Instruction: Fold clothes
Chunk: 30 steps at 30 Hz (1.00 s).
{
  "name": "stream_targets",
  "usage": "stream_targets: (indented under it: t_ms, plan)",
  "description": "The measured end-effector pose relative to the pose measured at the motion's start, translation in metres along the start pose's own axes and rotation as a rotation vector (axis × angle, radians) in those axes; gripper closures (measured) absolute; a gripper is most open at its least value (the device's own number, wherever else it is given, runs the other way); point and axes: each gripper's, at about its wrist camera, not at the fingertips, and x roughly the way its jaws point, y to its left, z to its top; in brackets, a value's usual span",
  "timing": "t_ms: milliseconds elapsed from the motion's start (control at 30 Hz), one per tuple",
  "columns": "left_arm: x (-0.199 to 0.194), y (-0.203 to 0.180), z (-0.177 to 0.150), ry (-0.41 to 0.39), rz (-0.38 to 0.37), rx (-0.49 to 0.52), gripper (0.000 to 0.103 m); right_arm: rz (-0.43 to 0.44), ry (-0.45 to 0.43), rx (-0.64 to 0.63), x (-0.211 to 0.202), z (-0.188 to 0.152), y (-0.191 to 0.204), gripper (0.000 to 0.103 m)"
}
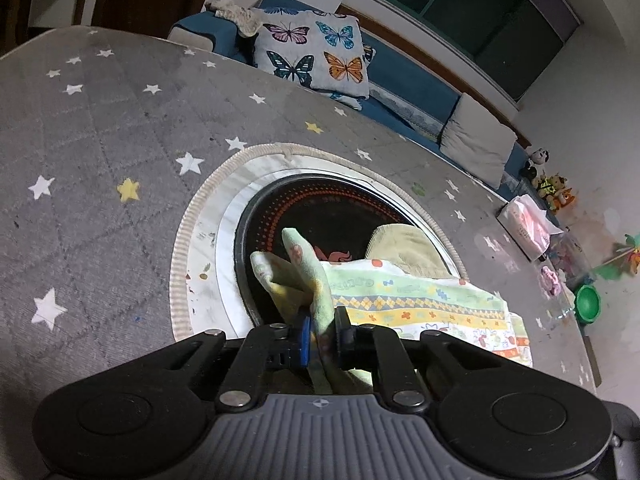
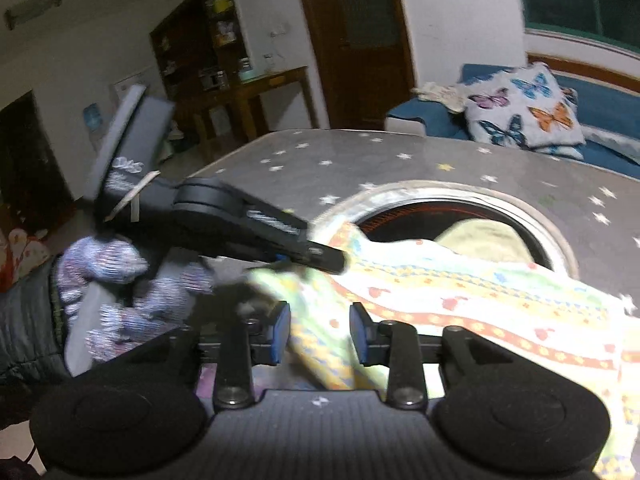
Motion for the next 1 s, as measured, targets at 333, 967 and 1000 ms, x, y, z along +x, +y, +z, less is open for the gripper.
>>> stream_targets:
  t_ms: [333, 967, 1000]
  plan:
    - [-0.002, 0.001, 0.001, -0.01, 0.013, 0.008, 0.09, -0.195, 0.039, 0.121, -0.007, -0.022, -0.068, 0.071]
    - [0.001, -0.003, 0.002, -0.023, 0.051, 0.053, 0.092, -0.456, -0.031, 0.292, -0.049, -0.034, -0.149, 0.06]
    - [0.001, -0.004, 0.002, -0.023, 0.051, 0.055, 0.092, -0.46, -0.031, 0.311, -0.05, -0.035, -0.154, 0.059]
